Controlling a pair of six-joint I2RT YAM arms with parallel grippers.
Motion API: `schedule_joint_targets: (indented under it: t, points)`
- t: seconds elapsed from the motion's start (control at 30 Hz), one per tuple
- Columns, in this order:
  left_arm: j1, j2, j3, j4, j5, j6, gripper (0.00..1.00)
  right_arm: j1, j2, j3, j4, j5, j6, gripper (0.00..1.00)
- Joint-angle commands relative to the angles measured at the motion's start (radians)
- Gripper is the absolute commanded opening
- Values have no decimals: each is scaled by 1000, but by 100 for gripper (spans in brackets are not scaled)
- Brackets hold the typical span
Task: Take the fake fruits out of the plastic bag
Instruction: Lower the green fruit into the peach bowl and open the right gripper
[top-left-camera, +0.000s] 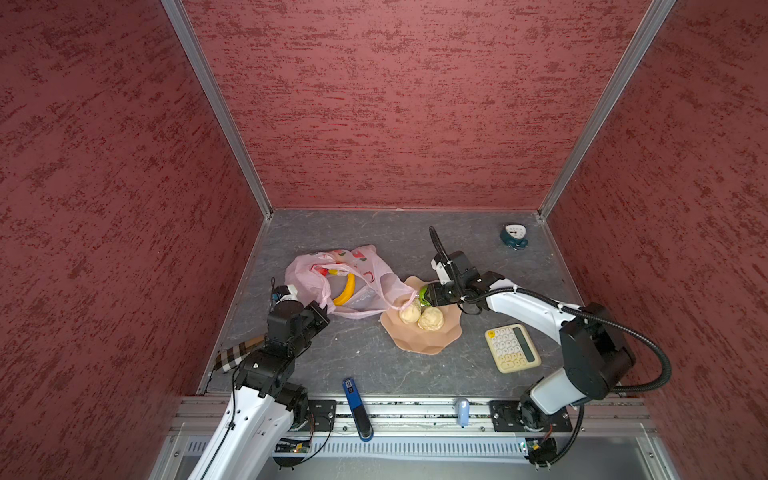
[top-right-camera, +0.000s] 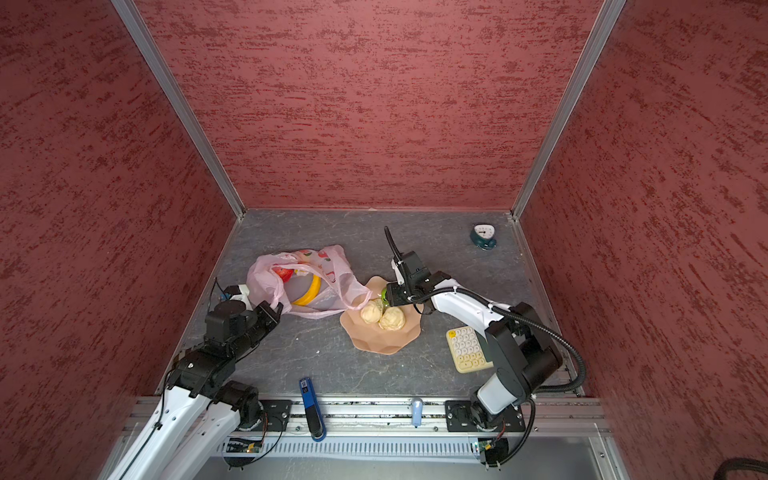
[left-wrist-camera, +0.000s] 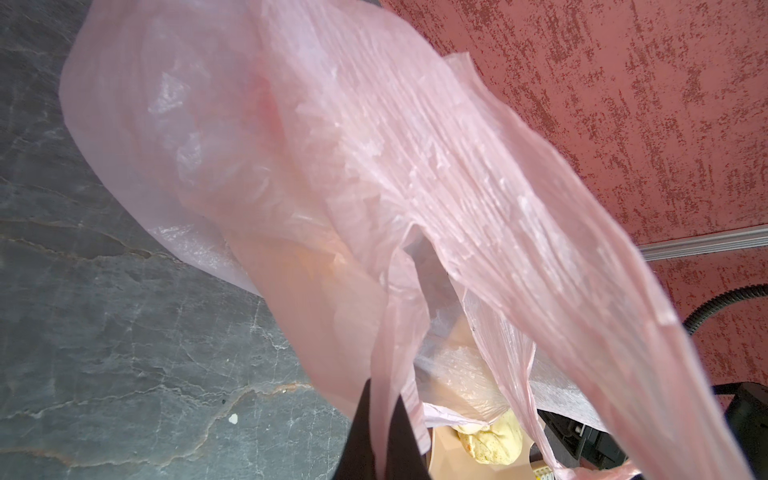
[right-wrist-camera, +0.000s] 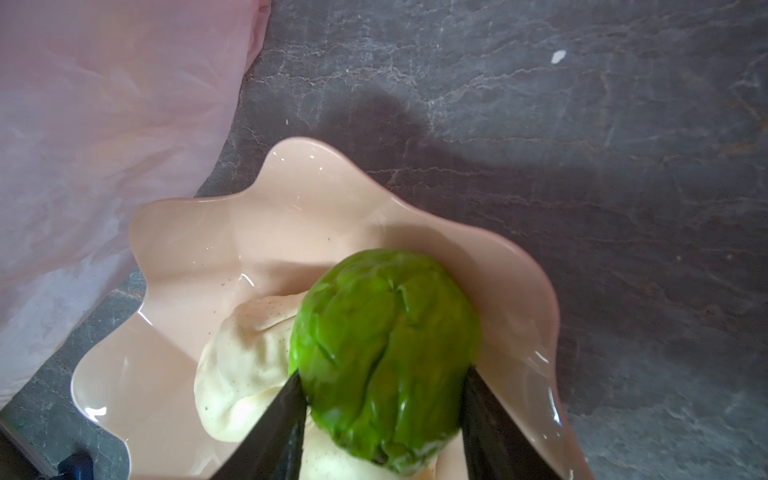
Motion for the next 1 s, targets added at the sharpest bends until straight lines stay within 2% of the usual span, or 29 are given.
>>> schedule_joint_targets:
  t: [0.0, 0.6, 0.87, 0.97]
  points:
    - [7, -12, -8, -6, 4, 17, 7, 5, 11, -9, 34, -1, 8, 50]
    - [17, -16, -9, -4, 11, 22, 7, 10, -18, 15, 13, 17, 16, 68]
    - [30, -18, -9, -2, 24, 29, 7, 13, -76, 54, -32, 47, 19, 70]
    - [35, -19, -9, -5, 28, 31, 7, 12, -116, 98, -58, 58, 12, 65]
